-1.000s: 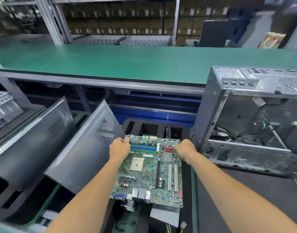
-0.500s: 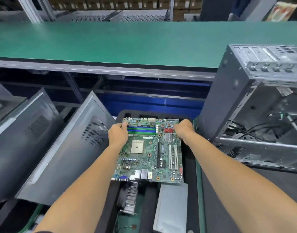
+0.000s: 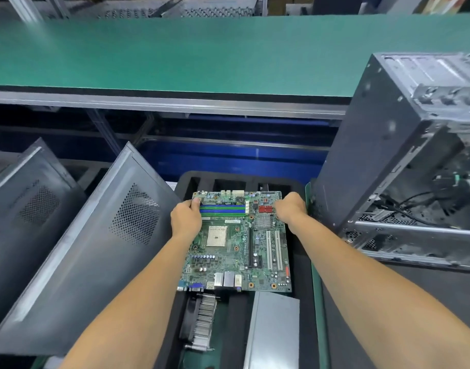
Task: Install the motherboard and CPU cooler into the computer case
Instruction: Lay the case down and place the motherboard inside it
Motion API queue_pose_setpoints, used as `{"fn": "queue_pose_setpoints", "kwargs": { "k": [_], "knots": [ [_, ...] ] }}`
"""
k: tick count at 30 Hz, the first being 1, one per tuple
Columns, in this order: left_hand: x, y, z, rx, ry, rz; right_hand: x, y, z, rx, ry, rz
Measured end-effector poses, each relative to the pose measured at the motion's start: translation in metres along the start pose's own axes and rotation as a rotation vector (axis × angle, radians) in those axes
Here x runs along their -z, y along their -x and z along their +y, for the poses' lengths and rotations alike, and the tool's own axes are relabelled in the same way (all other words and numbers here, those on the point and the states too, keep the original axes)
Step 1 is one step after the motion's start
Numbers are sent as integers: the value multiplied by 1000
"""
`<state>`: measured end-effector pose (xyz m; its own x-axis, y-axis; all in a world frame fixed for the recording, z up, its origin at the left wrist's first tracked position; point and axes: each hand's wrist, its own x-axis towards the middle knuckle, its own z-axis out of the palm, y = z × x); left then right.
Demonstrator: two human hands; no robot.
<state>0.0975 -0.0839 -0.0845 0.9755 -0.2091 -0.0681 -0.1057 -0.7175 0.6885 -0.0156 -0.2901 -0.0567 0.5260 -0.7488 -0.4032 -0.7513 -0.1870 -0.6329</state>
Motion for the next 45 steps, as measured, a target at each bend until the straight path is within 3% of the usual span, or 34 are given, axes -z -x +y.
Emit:
{"fn": "queue_pose_setpoints", "kwargs": {
  "k": [16,25,30,33,40,45],
  "knots": [
    [-18,2,-9,5,-17,14,-6,-5,13,-21,-5,-100],
    [-8,5,4,95,-201,-52,1,11,4,26,111,-208],
    [-8,26,31,67,-147,14,6,34,-9,178,197,-143],
    [-10,40,55,41,-141,81,17,48,-9,265,194,-238],
    [-27,88,121,-126,156,-13,71,98,10,456,200,-339],
    [-48,145,166,-265,136,-38,115,125,49,548,259,-409]
  ]
}}
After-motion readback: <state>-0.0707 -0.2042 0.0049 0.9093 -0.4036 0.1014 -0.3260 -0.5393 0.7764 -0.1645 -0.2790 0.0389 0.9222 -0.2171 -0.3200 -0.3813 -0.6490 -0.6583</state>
